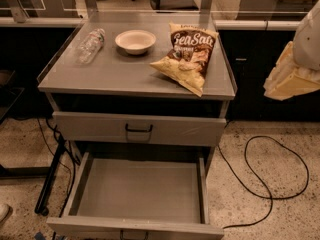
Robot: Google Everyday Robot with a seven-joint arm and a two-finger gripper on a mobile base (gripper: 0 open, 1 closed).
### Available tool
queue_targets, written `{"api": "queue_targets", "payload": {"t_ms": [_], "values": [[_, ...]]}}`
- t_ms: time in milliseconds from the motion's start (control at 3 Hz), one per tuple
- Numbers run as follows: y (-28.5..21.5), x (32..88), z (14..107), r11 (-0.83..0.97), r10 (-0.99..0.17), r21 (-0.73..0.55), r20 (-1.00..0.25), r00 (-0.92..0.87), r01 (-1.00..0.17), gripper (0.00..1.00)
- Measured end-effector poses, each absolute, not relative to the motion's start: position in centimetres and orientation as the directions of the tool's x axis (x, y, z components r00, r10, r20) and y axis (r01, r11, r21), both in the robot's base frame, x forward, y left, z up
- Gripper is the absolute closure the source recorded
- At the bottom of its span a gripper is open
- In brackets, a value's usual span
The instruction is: Place brown chip bag into middle drawer
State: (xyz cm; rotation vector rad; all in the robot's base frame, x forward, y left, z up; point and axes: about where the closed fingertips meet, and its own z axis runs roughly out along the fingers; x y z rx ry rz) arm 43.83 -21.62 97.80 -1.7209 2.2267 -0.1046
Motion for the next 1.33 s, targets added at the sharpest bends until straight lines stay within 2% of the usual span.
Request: {"api": "queue_targets", "payload": {"t_ms": [333, 667, 1000, 1333], "values": [[-21.62, 43.83, 97.80, 0.270, -0.953, -0.253, -0.209, -0.220, -0.929, 0.58], [-21.62, 43.83, 97.80, 0.270, -0.953, -0.253, -0.209, -0.220, -0.929, 0.35], [-21.62, 43.83, 97.80, 0.270, -0.953, -0.253, -0.209, -0.220, -0.929, 0.06], [-21.61, 43.84, 97.82, 0.270, -0.953, -0.253, -0.209, -0.220, -0.929, 0.00]]}}
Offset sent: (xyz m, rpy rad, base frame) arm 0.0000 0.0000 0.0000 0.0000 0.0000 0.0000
